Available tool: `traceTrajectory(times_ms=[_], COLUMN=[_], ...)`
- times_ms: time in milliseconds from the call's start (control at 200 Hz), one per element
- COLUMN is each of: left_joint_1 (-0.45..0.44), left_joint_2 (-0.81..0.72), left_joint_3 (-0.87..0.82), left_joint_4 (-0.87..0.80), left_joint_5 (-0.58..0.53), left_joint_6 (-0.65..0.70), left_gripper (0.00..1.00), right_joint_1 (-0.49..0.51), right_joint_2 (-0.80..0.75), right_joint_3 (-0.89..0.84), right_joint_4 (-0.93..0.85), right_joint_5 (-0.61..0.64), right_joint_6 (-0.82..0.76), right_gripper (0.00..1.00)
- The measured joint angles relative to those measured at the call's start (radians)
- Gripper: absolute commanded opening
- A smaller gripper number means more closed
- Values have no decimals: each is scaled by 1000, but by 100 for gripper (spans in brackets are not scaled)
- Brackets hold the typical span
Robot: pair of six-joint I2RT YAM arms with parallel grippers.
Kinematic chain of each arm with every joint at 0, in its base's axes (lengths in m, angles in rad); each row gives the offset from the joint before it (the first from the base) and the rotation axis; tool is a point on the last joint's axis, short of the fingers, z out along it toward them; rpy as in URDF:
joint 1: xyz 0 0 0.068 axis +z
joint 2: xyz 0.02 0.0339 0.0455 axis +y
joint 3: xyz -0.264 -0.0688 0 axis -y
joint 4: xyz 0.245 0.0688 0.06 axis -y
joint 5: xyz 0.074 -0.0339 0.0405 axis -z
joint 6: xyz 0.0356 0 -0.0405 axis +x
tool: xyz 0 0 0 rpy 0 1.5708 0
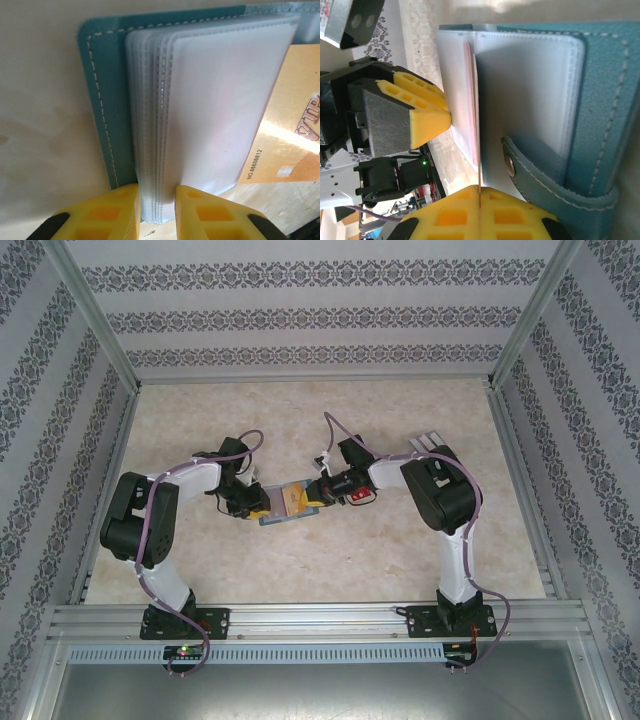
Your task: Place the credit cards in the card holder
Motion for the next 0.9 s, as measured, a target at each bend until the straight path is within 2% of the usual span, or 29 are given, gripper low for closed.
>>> traceTrajectory(times_ms=[899], left_joint_1=[0], left_joint_2=[10], left_joint_3=[14], left_joint_4=[-9], left_joint_5=[-1], left_joint_6=[0], left_gripper=[23], right_joint_1=[-4], right_joint_2=[44], right_joint_3=[-21], right_joint_4=[102], right_joint_5=[-33], right_joint_6=[1], right_gripper=[0])
